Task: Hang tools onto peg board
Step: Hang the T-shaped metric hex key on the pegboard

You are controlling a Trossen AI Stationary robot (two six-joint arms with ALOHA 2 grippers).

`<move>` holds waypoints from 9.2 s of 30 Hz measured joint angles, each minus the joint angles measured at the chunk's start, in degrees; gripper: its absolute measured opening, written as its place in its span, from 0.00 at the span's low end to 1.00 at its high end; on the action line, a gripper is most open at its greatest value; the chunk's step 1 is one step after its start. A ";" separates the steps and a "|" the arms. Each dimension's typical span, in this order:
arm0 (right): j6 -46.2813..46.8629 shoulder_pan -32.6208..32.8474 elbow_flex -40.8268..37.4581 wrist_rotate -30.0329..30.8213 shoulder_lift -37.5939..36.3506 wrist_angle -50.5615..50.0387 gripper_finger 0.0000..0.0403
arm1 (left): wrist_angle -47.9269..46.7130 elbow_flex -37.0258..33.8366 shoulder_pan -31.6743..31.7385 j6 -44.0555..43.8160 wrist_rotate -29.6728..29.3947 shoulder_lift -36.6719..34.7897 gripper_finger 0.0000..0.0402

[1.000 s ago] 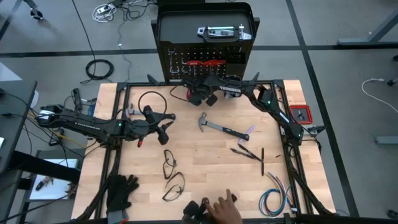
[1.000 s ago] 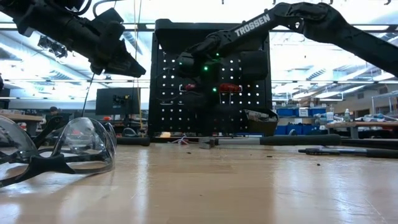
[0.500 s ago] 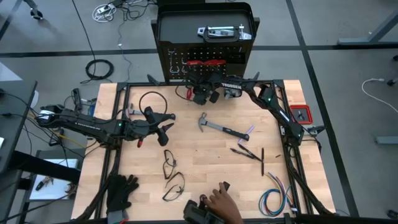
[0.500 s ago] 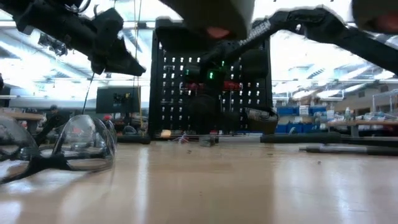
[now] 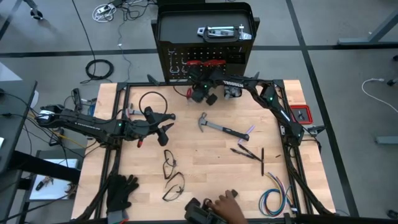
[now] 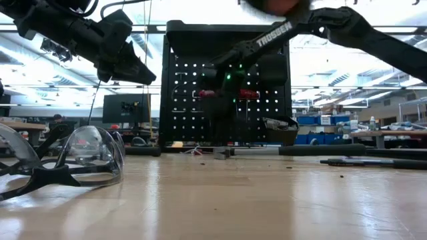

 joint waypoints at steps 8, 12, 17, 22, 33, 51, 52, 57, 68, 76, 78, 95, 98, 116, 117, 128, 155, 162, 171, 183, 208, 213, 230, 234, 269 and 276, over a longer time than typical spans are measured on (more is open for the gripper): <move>33.90 3.58 0.30 1.40 -4.31 -11.66 0.01 | -1.35 0.02 0.00 -2.90 0.59 0.00 0.39; 42.64 4.49 -2.56 -4.83 -7.94 -13.84 0.01 | -3.36 0.09 0.27 -6.61 1.37 2.69 0.38; 48.07 4.88 -17.44 -6.49 -17.36 -2.48 0.01 | -3.54 1.76 2.08 -9.50 3.94 11.32 0.33; 57.00 5.12 -41.18 -5.16 -30.63 17.50 0.01 | -1.99 6.96 6.04 -9.54 5.19 21.64 0.30; 76.28 10.34 -74.50 9.33 -53.76 38.52 0.05 | 2.11 22.69 18.14 -4.11 5.18 39.61 0.29; 77.38 15.15 -87.83 1.39 -63.91 58.90 0.07 | -9.68 41.10 36.46 -6.03 20.11 53.44 0.69; 77.19 15.29 -87.83 1.40 -63.91 59.71 0.06 | -9.89 41.36 36.88 -6.03 20.03 53.64 0.70; 77.01 16.24 -87.83 1.37 -63.91 63.25 0.06 | -9.76 41.73 38.47 -5.42 19.69 54.75 0.72; 78.69 17.88 -87.79 1.40 -63.91 66.31 0.06 | -10.41 42.03 39.12 0.24 20.31 59.19 0.62; 79.86 19.31 -87.26 1.40 -63.89 66.75 0.04 | -17.13 42.29 39.08 7.32 19.39 58.99 0.27; 80.00 19.62 -86.61 1.40 -63.89 66.50 0.04 | -18.33 42.35 39.08 9.43 19.94 58.93 0.15; 82.14 20.66 -81.38 6.76 -63.84 57.48 0.04 | -31.04 41.68 32.58 13.67 24.43 50.18 0.00; 82.40 20.62 -79.71 7.98 -63.84 51.87 0.04 | -31.35 41.68 31.03 12.66 24.23 47.84 0.00; 94.78 9.40 -94.81 13.48 -75.88 41.78 0.16 | -6.20 30.75 15.44 17.57 14.99 37.66 0.00; 94.36 7.66 -95.38 13.52 -75.60 41.65 0.18 | -3.81 29.84 14.55 18.25 14.98 37.66 0.00; 83.85 -10.79 -95.24 1.40 -65.87 54.11 0.38 | 7.60 27.41 10.06 21.72 14.88 37.64 0.00; 75.11 -19.74 -87.54 0.02 -46.86 61.01 0.23 | 6.46 27.47 10.27 23.02 14.69 37.62 0.00; 75.43 -19.62 -86.78 0.02 -46.86 56.83 0.29 | 6.33 27.47 10.27 23.10 14.69 37.62 0.00; 76.53 -20.28 -88.23 -2.68 -47.25 56.54 0.35 | 2.30 27.50 10.21 21.38 14.72 37.62 0.00; 75.10 -18.79 -90.72 -3.42 -47.11 61.89 0.34 | 0.47 27.50 10.16 16.95 16.49 37.60 0.00; 74.82 -11.63 -88.88 -6.04 -47.65 51.24 0.01 | 0.43 27.50 10.08 18.36 16.50 37.59 0.00; 73.68 -5.16 -89.37 -8.78 -51.99 45.60 0.01 | 0.39 27.50 10.04 18.38 16.50 37.59 0.00; 100.43 18.38 -99.35 8.60 -83.31 53.65 0.23 | 7.65 31.37 13.91 14.23 14.32 39.82 0.27; 103.82 24.12 -101.41 12.73 -83.83 57.78 0.23 | 3.92 36.03 21.70 19.19 22.10 42.92 0.34; 106.78 22.20 -88.52 28.04 -59.99 46.20 0.19 | 10.51 41.32 22.06 27.70 28.98 48.27 0.18; 108.63 16.54 -84.07 28.31 -50.28 46.18 0.18 | 19.57 28.13 16.54 26.02 25.48 42.12 0.18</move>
